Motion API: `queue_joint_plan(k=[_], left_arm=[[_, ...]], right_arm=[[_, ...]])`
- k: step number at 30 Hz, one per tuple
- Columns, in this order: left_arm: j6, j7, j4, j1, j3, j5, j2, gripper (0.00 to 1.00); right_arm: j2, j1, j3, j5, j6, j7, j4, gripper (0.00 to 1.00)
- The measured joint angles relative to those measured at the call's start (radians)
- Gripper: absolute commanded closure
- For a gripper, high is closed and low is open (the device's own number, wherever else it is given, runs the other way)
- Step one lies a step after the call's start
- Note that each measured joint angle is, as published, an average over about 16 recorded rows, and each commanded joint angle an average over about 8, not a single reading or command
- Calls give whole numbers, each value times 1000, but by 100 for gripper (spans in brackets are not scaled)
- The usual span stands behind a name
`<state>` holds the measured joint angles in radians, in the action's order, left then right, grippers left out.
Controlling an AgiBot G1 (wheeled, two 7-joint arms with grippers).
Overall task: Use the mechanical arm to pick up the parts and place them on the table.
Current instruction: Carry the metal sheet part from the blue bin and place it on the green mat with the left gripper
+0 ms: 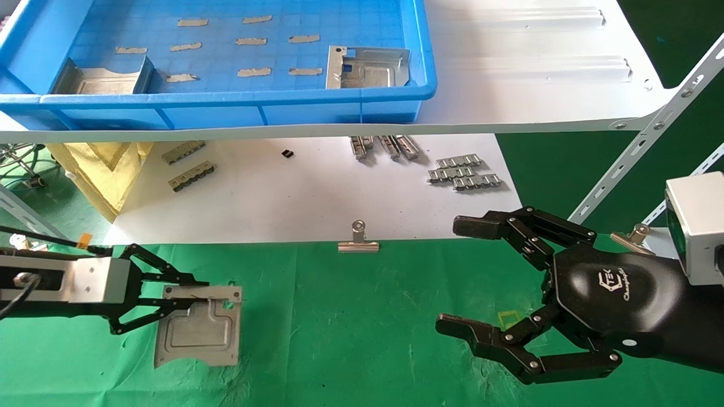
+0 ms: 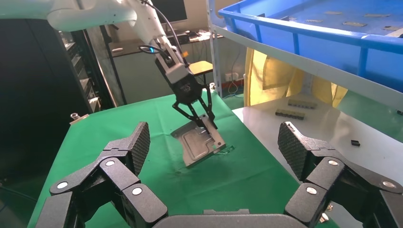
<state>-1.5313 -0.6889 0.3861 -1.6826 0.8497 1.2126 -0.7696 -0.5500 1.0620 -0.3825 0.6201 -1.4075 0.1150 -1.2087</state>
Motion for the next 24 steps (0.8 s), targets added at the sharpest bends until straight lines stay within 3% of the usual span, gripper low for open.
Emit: queue_joint_plan(k=[3,4,13,24], left_arm=[[7,-32,-63,-4,9,15,-22,4],[8,-41,-82,-5,11,18,-28,0],[-21,-82,-199,-11,1,-6,-57,0],[-65,32,-264,41,-57,-142,-40,0]], right_arm=[[0,0,0,0,0,0,0,0],[0,0,0,0,0,0,0,0],[0,0,0,0,0,0,0,0],[0,0,0,0,0,0,0,0]])
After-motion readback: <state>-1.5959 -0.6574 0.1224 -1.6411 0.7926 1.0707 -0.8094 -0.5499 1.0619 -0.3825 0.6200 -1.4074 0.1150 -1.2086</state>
